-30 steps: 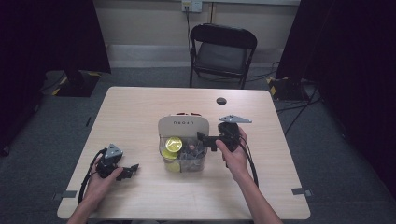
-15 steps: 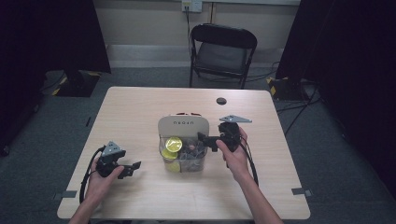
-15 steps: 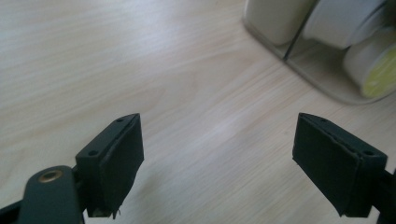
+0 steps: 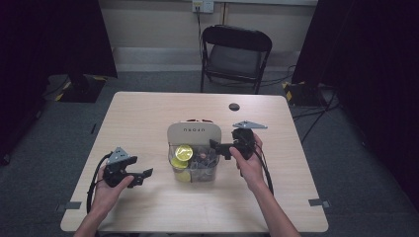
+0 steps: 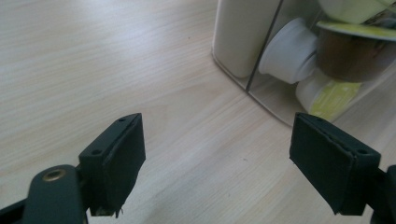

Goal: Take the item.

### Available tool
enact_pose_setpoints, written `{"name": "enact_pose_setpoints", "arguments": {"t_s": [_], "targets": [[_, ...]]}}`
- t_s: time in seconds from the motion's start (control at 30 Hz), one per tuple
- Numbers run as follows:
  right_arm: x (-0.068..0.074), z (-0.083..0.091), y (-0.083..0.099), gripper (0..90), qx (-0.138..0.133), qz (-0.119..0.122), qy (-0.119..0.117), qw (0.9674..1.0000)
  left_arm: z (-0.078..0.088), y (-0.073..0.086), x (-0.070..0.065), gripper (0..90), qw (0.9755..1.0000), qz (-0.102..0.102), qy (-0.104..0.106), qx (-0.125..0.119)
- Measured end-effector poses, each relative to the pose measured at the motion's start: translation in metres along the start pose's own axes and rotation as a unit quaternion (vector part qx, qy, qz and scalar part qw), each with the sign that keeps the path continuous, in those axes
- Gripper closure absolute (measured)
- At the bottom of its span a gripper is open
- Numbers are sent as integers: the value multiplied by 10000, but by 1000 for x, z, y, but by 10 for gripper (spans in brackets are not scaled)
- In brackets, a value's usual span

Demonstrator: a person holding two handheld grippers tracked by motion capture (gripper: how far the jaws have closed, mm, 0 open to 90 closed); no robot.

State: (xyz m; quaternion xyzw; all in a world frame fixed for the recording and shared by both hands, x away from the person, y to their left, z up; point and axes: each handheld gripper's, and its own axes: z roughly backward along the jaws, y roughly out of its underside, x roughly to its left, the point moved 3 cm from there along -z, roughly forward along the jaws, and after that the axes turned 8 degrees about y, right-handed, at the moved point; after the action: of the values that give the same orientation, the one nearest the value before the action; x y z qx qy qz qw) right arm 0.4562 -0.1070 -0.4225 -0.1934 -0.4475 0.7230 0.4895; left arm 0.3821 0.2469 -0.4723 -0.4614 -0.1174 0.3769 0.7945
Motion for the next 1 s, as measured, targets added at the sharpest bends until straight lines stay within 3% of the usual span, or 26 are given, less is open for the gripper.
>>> {"name": "enact_pose_setpoints", "arguments": {"t_s": [0.43, 0.57, 0.73, 1.0], "targets": [[0, 0, 0, 0, 23, 9, -29, 10000, 7, -27, -20, 181, 9988, -378, 211, -214], [-1, -1, -1, 0, 29, 11, -37, 10000, 4, -33, -27, 199, 9982, -331, 441, -217], [-1, -1, -1, 0, 33, 19, -45, 10000, 1, -42, -33, 208, 9976, -317, 535, -305], [-1, 0, -1, 0, 40, 63, -27, 10000, -9, -61, -45, 226, 9950, -553, 744, -360]]}}
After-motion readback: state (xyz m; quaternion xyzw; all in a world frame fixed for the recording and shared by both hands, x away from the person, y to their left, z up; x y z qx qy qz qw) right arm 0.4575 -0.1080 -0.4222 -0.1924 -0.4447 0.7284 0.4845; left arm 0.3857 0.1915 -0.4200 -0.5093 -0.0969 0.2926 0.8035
